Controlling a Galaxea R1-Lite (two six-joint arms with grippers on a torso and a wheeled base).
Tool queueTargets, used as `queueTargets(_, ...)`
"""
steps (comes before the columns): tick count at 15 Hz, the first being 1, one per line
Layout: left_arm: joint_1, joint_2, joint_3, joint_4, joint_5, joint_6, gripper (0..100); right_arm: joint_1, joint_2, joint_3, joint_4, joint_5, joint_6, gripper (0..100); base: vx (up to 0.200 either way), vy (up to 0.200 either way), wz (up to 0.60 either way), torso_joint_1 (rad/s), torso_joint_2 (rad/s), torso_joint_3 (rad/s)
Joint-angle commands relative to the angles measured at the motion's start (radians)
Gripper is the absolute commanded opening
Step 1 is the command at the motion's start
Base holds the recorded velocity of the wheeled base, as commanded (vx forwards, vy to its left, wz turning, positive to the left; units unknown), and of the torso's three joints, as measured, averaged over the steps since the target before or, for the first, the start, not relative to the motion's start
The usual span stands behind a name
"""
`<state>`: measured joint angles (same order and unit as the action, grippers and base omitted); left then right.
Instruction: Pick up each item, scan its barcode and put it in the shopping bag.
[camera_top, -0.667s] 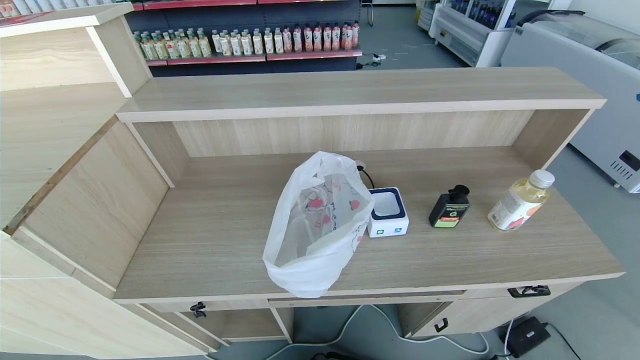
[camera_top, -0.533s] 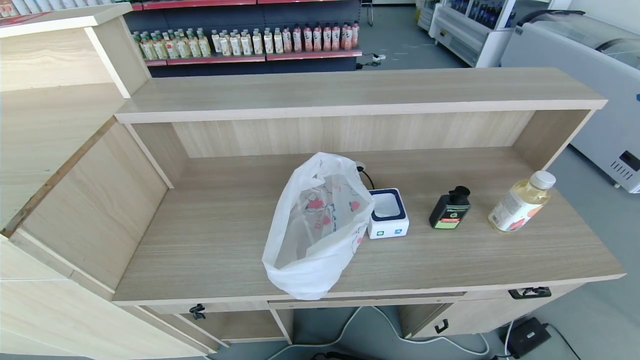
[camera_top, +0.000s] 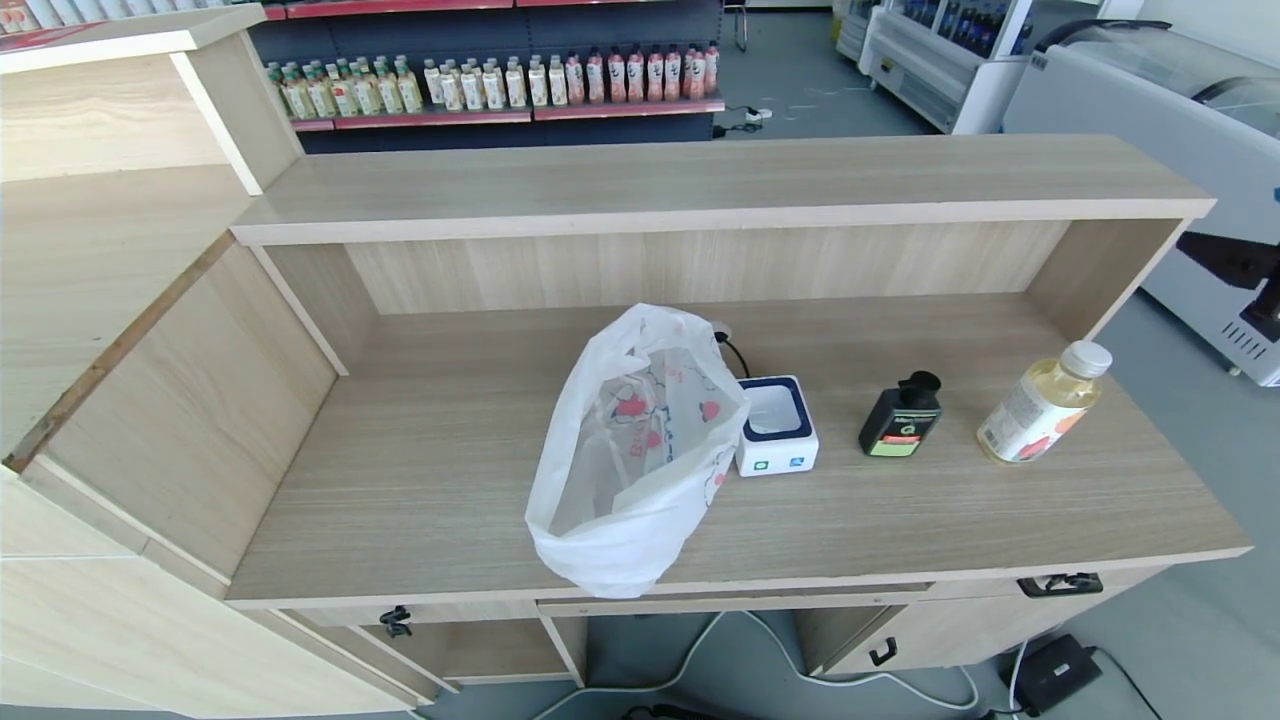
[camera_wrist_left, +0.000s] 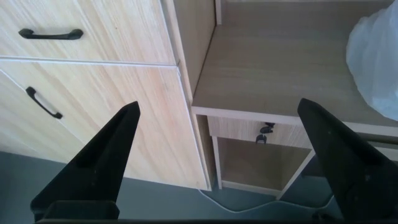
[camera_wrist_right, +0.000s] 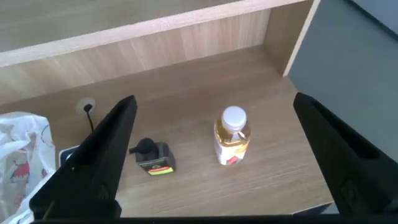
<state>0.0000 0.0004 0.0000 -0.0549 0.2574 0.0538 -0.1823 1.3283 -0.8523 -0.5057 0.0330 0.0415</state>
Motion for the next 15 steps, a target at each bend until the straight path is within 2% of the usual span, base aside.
queueTargets(1, 0.000, 0.000, 0.000, 0.000, 0.000, 0.000, 100, -0.017, 0.135, 0.003, 0.004, 0.074, -0.031, 100, 0.000, 0.000, 0.00, 0.000, 0.00, 0.000)
queueTargets(3, 0.000, 0.000, 0.000, 0.000, 0.000, 0.000, 100, 0.026, 0.141, -0.056, 0.061, 0.113, -0.031, 100, 0.000, 0.000, 0.00, 0.000, 0.00, 0.000)
queueTargets(6, 0.000, 0.000, 0.000, 0.000, 0.000, 0.000, 100, 0.076, 0.198, -0.047, 0.053, 0.214, -0.054, 100, 0.000, 0.000, 0.00, 0.000, 0.00, 0.000)
queueTargets(8, -0.002, 0.000, 0.000, 0.000, 0.000, 0.000, 100, 0.083, 0.250, -0.027, 0.029, 0.231, -0.094, 100, 0.000, 0.000, 0.00, 0.000, 0.00, 0.000)
queueTargets(11, 0.000, 0.000, 0.000, 0.000, 0.000, 0.000, 100, 0.072, 0.390, 0.049, -0.148, 0.251, -0.235, 100, 0.000, 0.000, 0.00, 0.000, 0.00, 0.000)
queueTargets(15, -0.002, 0.000, 0.000, 0.000, 0.000, 0.000, 100, 0.093, 0.539, 0.067, -0.321, 0.298, -0.270, 100, 0.000, 0.000, 0.00, 0.000, 0.00, 0.000)
